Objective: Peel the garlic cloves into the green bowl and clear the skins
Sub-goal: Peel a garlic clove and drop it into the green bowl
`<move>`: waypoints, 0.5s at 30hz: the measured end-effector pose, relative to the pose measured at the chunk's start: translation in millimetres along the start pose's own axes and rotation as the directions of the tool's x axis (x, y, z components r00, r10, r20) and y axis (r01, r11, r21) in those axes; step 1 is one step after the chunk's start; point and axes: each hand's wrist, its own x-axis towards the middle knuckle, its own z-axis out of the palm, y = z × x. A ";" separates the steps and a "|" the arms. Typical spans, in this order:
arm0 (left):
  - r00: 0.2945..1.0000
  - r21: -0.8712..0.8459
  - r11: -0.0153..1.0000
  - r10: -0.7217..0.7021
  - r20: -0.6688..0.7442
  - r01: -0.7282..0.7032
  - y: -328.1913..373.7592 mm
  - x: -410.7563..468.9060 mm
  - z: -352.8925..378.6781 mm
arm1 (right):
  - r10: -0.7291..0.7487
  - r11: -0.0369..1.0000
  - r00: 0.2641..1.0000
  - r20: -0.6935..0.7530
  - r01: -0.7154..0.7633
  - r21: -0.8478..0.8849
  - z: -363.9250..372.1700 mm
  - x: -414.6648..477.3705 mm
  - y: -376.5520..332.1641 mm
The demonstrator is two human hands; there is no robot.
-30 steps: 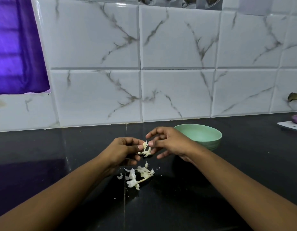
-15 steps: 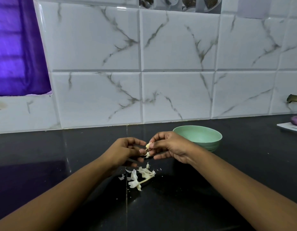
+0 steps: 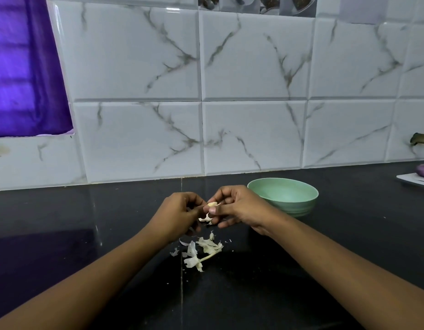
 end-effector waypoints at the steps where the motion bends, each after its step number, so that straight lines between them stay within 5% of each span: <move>1: 1.000 0.030 1.000 0.010 0.007 -0.010 -0.5 -0.3 0.5 | -0.005 1.000 1.000 0.004 0.005 0.004 -0.6 -0.5 -0.7; 9: 0.995 0.236 0.968 0.095 -0.021 -0.087 -2.2 -0.8 1.9 | 0.059 0.989 0.997 0.043 -0.064 0.136 -6.0 -0.7 -1.9; 15: 0.995 0.162 0.982 0.102 -0.011 -0.099 0.5 -1.7 -1.3 | 0.080 0.984 0.994 0.075 -0.091 0.156 -6.9 -0.6 -1.1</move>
